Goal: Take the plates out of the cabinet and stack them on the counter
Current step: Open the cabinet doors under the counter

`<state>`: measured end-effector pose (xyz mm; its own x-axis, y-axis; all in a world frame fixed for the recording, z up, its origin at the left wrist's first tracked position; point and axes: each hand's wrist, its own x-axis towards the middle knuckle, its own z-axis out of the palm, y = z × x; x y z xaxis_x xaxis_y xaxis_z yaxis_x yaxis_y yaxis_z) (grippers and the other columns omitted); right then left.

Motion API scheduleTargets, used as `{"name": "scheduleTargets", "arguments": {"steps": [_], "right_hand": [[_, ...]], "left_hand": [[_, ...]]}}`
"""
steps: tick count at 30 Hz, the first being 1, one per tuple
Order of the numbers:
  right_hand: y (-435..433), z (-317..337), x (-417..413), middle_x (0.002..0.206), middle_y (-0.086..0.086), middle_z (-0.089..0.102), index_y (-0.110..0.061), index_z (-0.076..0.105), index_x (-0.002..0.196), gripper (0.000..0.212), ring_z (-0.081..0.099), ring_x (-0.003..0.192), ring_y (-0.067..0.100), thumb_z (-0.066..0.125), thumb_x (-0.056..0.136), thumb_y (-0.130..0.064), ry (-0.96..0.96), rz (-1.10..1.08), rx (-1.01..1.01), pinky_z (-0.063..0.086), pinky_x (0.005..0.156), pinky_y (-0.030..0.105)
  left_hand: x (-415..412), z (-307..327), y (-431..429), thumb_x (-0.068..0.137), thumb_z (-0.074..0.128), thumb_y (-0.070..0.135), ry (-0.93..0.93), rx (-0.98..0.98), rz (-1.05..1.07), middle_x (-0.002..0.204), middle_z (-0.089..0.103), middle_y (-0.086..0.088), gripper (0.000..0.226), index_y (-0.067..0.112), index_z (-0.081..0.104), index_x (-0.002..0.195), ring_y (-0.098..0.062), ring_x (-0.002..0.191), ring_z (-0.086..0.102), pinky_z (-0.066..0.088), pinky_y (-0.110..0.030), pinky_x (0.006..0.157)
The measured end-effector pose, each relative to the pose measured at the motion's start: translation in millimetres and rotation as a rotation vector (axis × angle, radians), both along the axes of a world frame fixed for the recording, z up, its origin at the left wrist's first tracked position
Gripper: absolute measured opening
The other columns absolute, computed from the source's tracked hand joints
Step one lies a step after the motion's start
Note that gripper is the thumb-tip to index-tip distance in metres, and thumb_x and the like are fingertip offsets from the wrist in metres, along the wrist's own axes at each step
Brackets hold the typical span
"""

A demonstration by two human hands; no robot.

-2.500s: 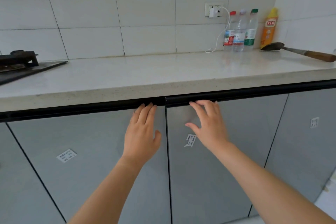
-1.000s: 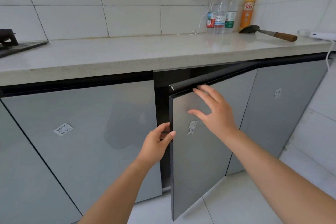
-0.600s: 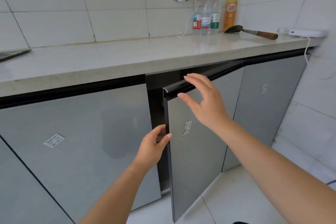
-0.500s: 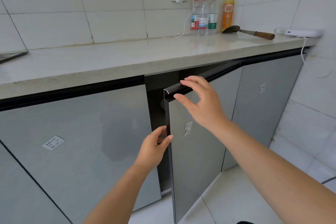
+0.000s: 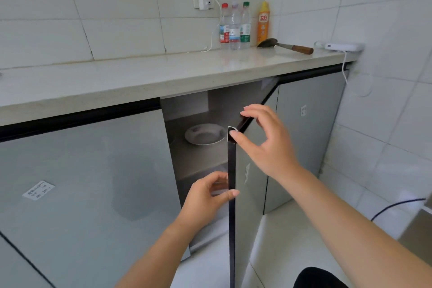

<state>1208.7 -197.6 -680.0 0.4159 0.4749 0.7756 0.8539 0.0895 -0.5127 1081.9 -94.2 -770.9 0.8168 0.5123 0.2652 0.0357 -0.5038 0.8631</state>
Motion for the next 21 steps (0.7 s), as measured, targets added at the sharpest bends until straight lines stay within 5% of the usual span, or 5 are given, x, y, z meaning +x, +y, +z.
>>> {"name": "scheduleTargets", "arguments": {"steps": [3,7,14,21], "right_hand": [[-23.9,0.1,5.0,0.125,-0.010,0.052,-0.023,0.057,0.112,0.045,0.047,0.121,0.002,0.064,0.076,-0.048,0.049,0.029,-0.046,0.044,0.101,0.032],[-48.6,-0.6,7.5,0.127,-0.012,0.051,-0.023,0.056,0.114,0.046,0.045,0.122,0.000,0.064,0.075,-0.047,0.100,0.040,-0.030,0.044,0.100,0.030],[-95.9,-5.8,23.0,0.134,-0.014,0.050,-0.031,0.055,0.117,0.043,0.046,0.126,0.004,0.064,0.077,-0.040,0.234,0.107,0.014,0.046,0.099,0.028],[-146.7,-1.5,47.1,0.130,-0.008,0.055,-0.027,0.060,0.113,0.037,0.055,0.116,0.008,0.068,0.078,-0.016,0.436,0.188,0.065,0.049,0.084,0.020]], "left_hand": [[7.0,1.6,-15.8,0.075,0.075,0.025,-0.006,-0.011,-0.080,0.096,0.072,0.008,0.027,0.024,0.065,0.100,-0.005,0.091,0.067,0.052,-0.019,0.085],[17.7,3.5,-38.1,0.073,0.076,0.031,-0.001,0.011,-0.137,0.094,0.070,0.000,0.032,0.019,0.064,0.101,-0.009,0.083,0.069,0.055,-0.028,0.082],[45.7,3.7,-81.7,0.074,0.077,0.019,-0.041,0.009,-0.221,0.090,0.065,-0.004,0.027,0.016,0.063,0.097,-0.018,0.078,0.067,0.054,-0.023,0.075],[80.8,5.1,-130.3,0.075,0.077,0.018,-0.087,0.039,-0.251,0.079,0.064,0.020,0.021,0.020,0.058,0.083,-0.004,0.075,0.063,0.046,-0.009,0.067]]}}
